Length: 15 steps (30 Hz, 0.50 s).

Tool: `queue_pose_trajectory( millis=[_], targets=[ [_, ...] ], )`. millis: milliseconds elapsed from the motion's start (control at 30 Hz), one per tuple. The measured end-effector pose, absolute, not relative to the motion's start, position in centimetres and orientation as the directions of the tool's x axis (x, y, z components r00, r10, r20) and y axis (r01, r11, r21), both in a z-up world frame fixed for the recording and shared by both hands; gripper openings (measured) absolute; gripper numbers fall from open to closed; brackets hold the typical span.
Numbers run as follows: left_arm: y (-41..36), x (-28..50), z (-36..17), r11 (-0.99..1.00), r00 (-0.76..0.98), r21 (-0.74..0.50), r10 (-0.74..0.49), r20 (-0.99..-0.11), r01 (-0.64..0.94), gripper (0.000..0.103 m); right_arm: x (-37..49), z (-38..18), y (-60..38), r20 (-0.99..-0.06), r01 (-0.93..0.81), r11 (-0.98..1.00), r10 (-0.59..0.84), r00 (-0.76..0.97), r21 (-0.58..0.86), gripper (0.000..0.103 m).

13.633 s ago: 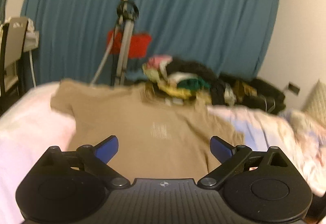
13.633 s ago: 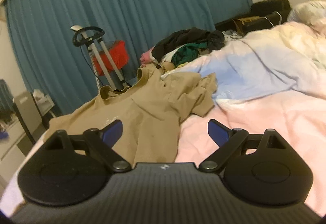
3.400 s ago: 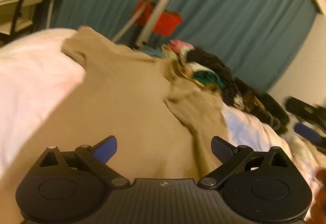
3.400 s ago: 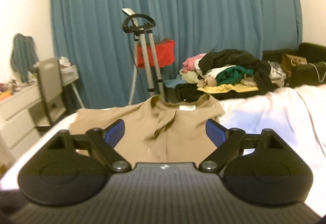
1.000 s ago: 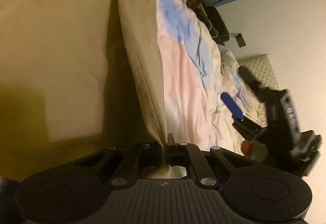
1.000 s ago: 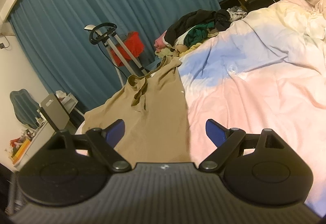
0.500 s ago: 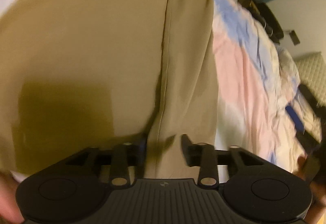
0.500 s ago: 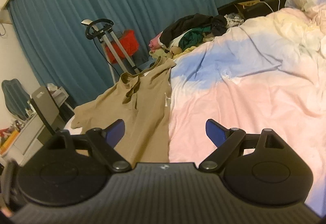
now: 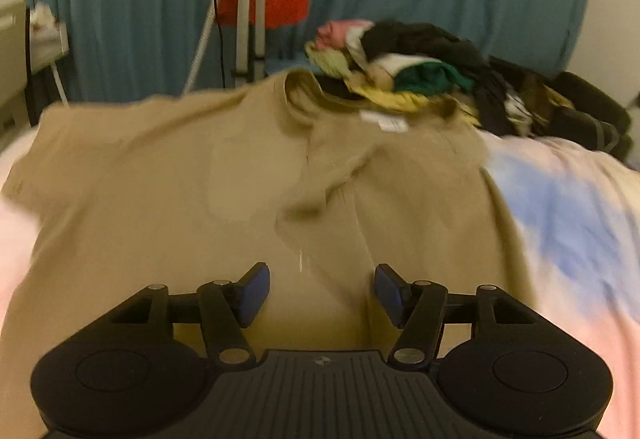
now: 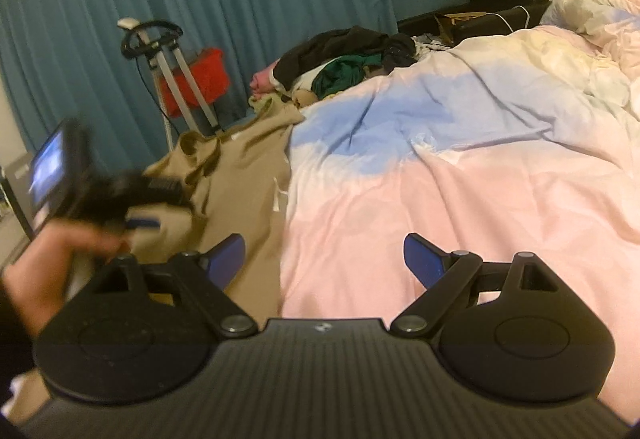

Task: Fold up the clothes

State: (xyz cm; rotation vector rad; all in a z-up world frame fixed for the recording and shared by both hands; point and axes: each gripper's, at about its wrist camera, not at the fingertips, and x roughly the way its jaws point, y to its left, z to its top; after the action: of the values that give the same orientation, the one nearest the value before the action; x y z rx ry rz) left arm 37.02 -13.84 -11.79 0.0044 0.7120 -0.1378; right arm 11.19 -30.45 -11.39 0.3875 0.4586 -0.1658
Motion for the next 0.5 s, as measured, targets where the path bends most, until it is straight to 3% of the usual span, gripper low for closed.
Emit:
queue_pose_trajectory(
  millis=[233, 333, 500],
  targets=[
    [-13.8, 44.5, -14.7, 0.997, 0.79, -0.003, -0.058, -0.61, 0.071, 0.064, 14.3, -14.0, -30.7, -0.475, 0.242, 0.923, -0.075, 0.877, 0.301, 0.088],
    [-12.3, 46.7, -14.7, 0.999, 0.806, 0.048, 0.033, -0.592, -0.005, 0.064, 15.4, -15.0, -31.2, -0.495, 0.257, 0.912, -0.07, 0.866, 0.321, 0.088],
    [-9.2, 46.4, -13.5, 0.998, 0.803, 0.038, 0.066, -0.592, -0.054, 0.063, 15.8, -15.4, -31.3, -0.498, 0.262, 0.904, -0.066, 0.865, 0.337, 0.088]
  ],
)
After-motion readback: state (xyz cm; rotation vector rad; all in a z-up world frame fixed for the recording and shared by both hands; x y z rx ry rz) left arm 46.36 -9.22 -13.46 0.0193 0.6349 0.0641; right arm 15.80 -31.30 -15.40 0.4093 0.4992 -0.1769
